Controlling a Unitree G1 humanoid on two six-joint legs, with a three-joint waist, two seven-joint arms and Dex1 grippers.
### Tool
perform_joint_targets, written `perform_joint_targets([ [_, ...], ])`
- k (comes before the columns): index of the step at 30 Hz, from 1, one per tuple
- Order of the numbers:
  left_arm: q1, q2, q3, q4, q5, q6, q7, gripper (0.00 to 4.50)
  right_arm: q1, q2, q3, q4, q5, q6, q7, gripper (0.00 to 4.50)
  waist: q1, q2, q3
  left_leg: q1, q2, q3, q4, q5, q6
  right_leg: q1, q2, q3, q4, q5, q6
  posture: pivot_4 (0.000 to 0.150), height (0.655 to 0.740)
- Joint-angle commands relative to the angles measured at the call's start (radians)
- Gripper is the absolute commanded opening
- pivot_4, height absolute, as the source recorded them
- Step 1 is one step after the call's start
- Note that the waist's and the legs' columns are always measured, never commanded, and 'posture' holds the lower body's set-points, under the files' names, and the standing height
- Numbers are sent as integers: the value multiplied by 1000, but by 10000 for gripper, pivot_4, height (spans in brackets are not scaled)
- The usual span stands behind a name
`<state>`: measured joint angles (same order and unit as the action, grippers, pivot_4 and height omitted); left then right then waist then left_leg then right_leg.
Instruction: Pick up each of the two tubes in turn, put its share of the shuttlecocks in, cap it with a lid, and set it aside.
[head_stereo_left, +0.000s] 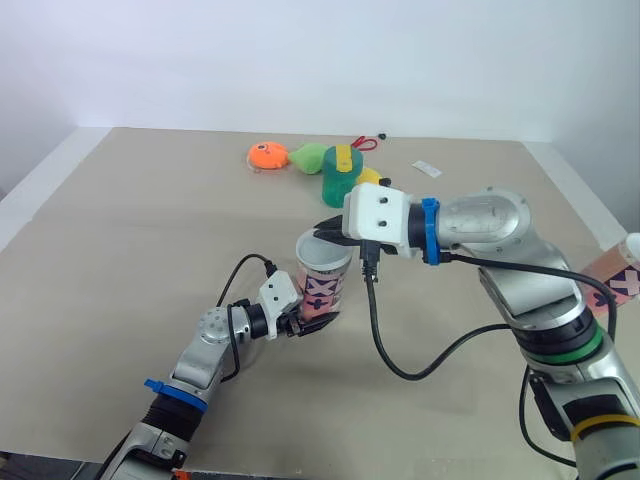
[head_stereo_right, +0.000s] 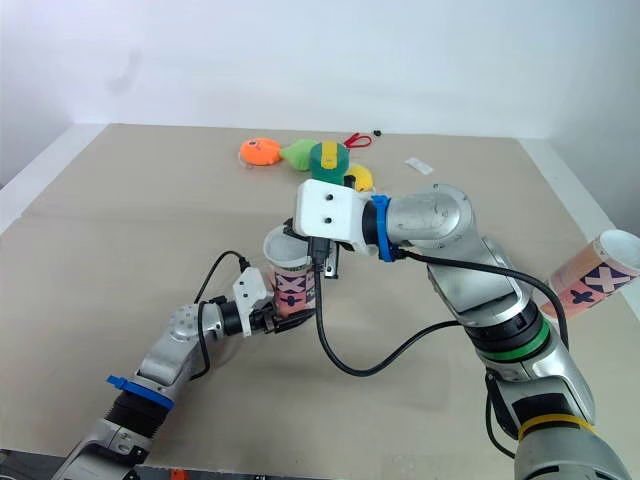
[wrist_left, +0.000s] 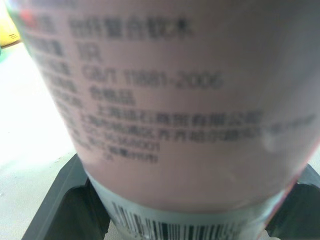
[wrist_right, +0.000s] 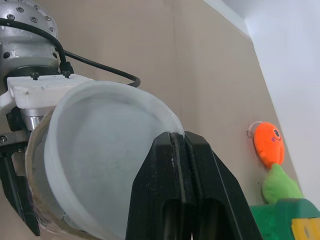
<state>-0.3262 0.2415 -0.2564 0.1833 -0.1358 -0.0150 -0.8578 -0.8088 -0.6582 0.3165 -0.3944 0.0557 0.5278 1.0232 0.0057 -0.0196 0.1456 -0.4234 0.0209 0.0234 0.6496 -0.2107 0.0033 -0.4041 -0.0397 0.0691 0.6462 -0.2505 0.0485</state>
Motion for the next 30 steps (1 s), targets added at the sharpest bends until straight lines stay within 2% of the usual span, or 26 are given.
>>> perform_joint_targets([
  [1,34,0,-44,62,28,51,-8,32297,53,23,70,-24,-16,-23,-1,412,0,0,-1,0,0,0,0,0,0,0,0,0,0,0,0,1500,7400],
  [8,37,3,-43,57,27,55,-6,32297,113,75,92,-2,-80,-103,-45,412,-1,-3,-12,3,0,1,-5,0,0,0,1,1,0,-2,0,1500,7400],
  [15,39,4,-43,55,28,56,-8,32297,193,94,124,50,-146,-178,-48,412,-2,-7,-20,20,1,2,-14,0,-1,11,1,2,0,-10,1,1500,7400],
  [30,40,5,-43,53,29,57,-9,32297,242,132,178,156,-296,-324,-38,412,-2,-6,-40,26,7,4,-16,-4,-6,13,-4,-4,-1,-11,-2,1500,7400],
])
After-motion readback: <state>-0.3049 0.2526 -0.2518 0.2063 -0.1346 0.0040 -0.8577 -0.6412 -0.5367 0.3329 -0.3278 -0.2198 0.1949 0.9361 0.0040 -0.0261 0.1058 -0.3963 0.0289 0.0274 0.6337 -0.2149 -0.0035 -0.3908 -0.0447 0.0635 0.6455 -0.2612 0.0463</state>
